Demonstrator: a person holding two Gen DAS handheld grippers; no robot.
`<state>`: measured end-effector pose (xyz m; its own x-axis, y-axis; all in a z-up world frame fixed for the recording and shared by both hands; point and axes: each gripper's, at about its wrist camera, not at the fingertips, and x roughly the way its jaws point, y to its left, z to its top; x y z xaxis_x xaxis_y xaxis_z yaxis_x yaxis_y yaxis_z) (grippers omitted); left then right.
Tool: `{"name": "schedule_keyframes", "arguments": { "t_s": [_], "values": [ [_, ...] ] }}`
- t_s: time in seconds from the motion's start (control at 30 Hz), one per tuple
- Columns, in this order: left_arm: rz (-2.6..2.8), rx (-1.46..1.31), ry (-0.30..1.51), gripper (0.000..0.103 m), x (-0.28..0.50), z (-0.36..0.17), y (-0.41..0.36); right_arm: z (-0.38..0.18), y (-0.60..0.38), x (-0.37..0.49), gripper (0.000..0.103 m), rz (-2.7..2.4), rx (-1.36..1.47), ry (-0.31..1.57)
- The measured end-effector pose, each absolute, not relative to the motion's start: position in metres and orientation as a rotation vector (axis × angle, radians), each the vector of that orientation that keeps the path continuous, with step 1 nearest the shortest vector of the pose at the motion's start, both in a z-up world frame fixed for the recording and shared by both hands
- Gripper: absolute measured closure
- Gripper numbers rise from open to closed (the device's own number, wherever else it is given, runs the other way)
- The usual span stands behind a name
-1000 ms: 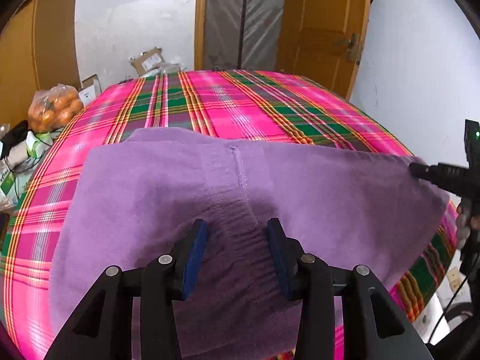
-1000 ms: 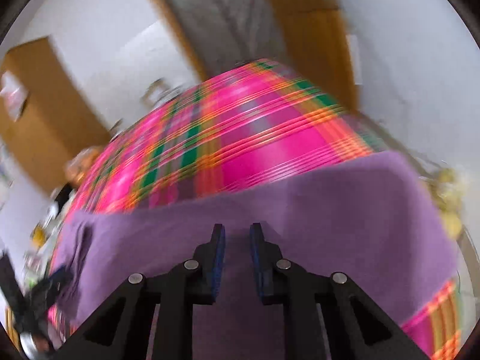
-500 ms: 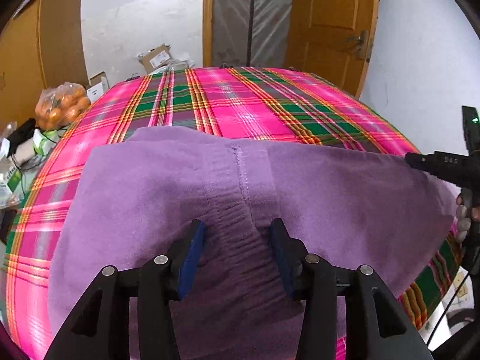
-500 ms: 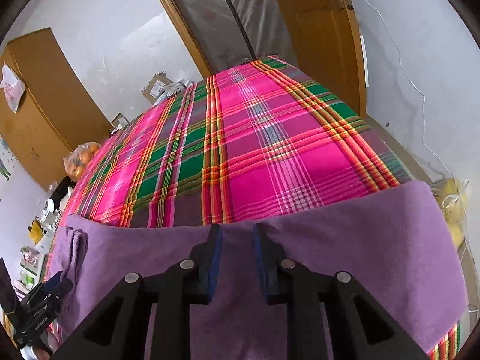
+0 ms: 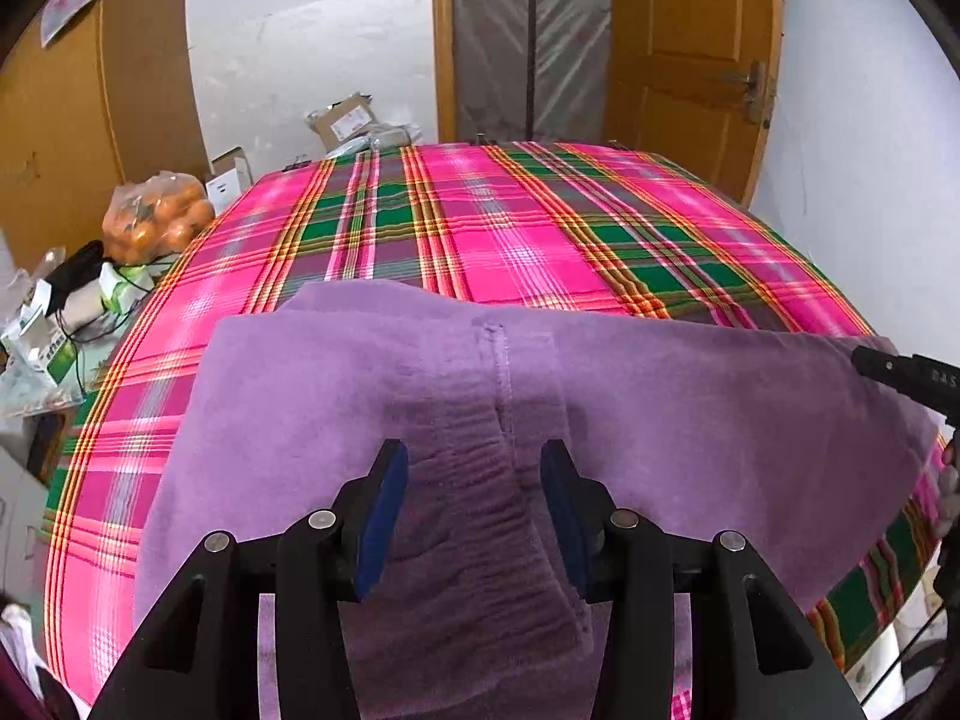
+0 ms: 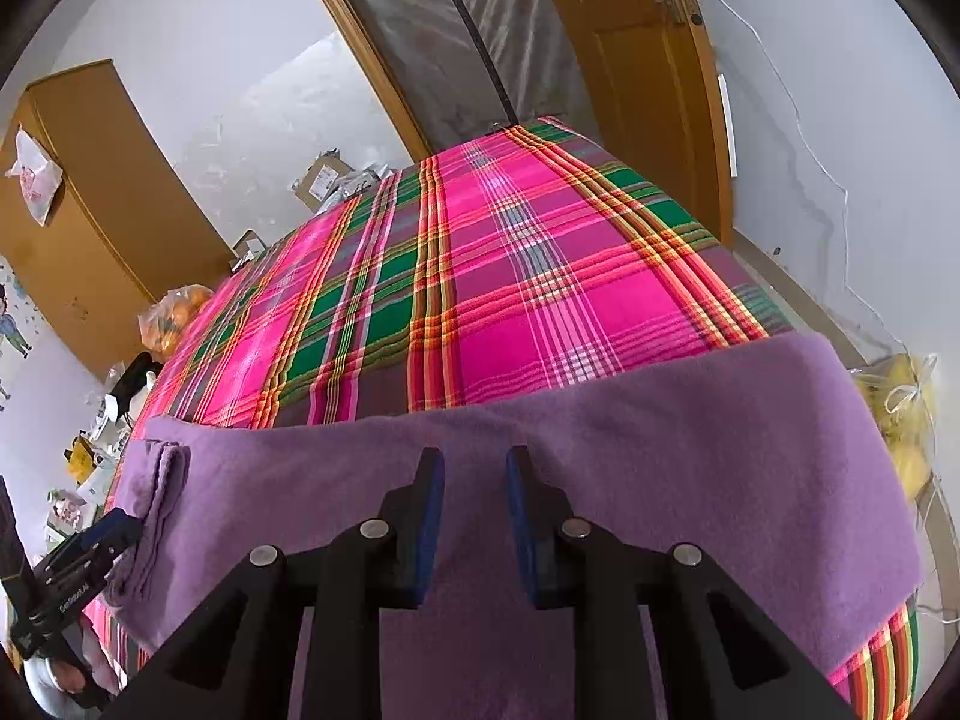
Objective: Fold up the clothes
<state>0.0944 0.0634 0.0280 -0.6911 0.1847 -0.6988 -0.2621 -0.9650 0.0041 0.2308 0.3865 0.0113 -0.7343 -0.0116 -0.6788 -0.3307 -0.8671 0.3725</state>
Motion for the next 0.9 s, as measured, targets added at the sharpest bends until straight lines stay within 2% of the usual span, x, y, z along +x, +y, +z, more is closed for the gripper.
{"name": "schedule_keyframes", "arguments": {
  "t_s": [0.6,0.73,0.9],
  "values": [
    [2.643,-1.126,0.213,0.055,0.096,0.016,0.082,0.01,0.418,0.273,0.081,2.592,-0.972,0.75],
    [2.645,-1.127,0.234,0.055,0.095,0.013,0.083,0.007,0.435,0.287,0.081,2.564,-0.935,0.808],
    [2.644,-1.116,0.168,0.054,0.093,0.016,0.077,0.007,0.451,0.303,0.081,2.539,-0.894,0.855]
  ]
}}
